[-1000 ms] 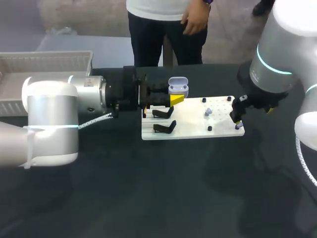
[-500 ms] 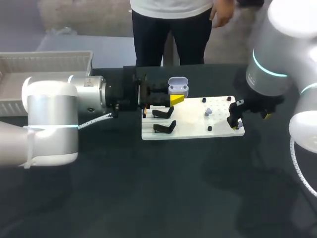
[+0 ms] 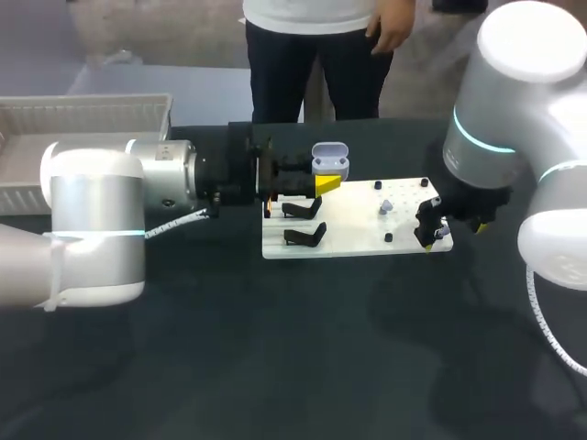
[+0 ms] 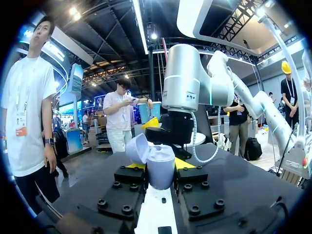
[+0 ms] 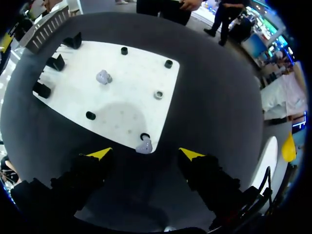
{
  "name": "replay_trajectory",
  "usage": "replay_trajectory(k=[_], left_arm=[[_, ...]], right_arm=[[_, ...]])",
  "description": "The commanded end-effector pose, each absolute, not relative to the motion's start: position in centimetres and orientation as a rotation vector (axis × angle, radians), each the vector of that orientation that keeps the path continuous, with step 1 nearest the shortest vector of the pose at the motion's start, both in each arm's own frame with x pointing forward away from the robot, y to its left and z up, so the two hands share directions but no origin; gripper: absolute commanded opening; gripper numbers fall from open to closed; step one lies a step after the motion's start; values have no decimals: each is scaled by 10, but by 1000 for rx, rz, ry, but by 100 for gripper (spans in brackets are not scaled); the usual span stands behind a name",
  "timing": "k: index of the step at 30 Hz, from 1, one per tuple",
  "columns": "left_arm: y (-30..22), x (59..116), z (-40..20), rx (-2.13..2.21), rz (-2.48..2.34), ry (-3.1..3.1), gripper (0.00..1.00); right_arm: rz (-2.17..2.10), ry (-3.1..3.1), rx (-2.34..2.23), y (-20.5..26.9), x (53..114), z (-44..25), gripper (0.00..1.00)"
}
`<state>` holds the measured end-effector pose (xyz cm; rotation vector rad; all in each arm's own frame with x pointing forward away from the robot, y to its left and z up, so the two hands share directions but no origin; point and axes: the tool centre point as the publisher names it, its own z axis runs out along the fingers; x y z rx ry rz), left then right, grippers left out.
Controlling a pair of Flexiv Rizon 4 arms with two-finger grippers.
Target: Pick up each earbud case from the left stands, insert the matching earbuds, close the lid, and place the case in the box.
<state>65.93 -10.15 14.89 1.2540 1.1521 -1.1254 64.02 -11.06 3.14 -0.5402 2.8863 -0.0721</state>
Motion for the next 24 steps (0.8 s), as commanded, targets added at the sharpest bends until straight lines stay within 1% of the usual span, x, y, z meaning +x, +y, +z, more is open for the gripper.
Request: replay_trajectory(k=[1,4,9,14,20,23,24], left_arm=[[-102,658,148,1248,-1121,1148,0],[-102,658,148,1248,-1121,1148,0],[-102,658,148,1248,-1121,1148,0],[-102,658,148,1248,-1121,1148,0],[-102,658,148,1248,-1121,1148,0],[-102,658,148,1248,-1121,1148,0],[-102,658,148,1248,-1121,1148,0]], right_arm=[[-68,2899,-548,-108,648,30,49],[-64,2900,-554,-107,648,29,45],[-58,2906,-553,-107,649,27,43],[-55,2909,-546,-107,649,26,44],[-60,2911,-540,-107,649,26,39],[-58,2912,-539,-107,649,26,33],[-60,2912,-538,-107,649,25,33]])
